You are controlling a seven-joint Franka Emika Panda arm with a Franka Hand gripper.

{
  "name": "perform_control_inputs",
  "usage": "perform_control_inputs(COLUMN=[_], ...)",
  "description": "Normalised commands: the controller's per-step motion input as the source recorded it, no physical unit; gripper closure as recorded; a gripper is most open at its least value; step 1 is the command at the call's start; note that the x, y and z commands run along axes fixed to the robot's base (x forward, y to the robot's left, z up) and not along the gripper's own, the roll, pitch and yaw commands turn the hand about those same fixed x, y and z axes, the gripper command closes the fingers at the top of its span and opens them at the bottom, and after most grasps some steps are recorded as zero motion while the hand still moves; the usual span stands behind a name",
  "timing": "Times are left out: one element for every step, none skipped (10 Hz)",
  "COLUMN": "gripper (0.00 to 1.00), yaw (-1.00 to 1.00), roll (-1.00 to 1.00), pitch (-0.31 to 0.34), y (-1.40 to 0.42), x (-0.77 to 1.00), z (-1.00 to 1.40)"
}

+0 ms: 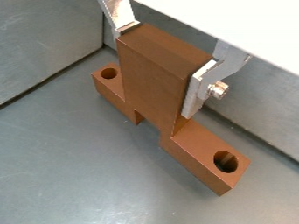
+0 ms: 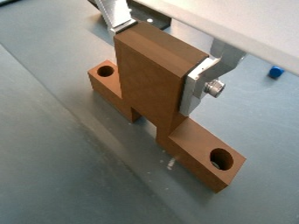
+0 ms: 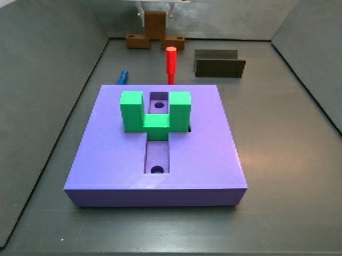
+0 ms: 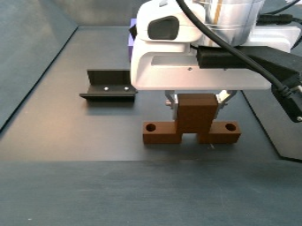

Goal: Pick up the brown object. Move up. Move to above the board. Insert the brown object.
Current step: Pick up the brown object, then move up, then move to above the board.

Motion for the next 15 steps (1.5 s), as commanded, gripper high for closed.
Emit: perform_control_inputs(gripper=[1.00, 1.00, 1.00, 1.00, 1.00, 1.00, 1.00, 1.00, 1.00, 1.00, 1.00, 1.00, 1.00, 1.00, 1.00], yaw=[0.00, 0.00, 0.00, 0.00, 0.00, -0.03, -0.04, -0.02, 0.00, 0.00, 0.01, 0.01, 0.00, 0.01, 0.01], roll=[0.00, 0.00, 0.00, 0.00, 0.00, -0.01, 0.02, 0.04, 0.00, -0.03, 0.02, 0.02, -0.02, 0.00, 0.01], pitch=[0.000, 0.000, 0.000, 0.000, 0.000, 0.011, 0.046, 0.043, 0.000, 0.034, 0.040, 0.030, 0.066, 0.101, 0.077], y=[0.00, 0.00, 0.00, 0.00, 0.00, -0.02, -0.03, -0.03, 0.00, 0.00, 0.00, 0.00, 0.03, 0.02, 0.00], x=[0.00, 0.00, 0.00, 0.00, 0.00, -0.03, -0.09, -0.07, 0.00, -0.02, -0.04, -0.01, 0.06, 0.03, 0.01], z=[0.00, 0.00, 0.00, 0.00, 0.83, 0.82, 0.54, 0.34, 1.40, 1.40, 1.40, 1.40, 1.40, 0.81, 0.29])
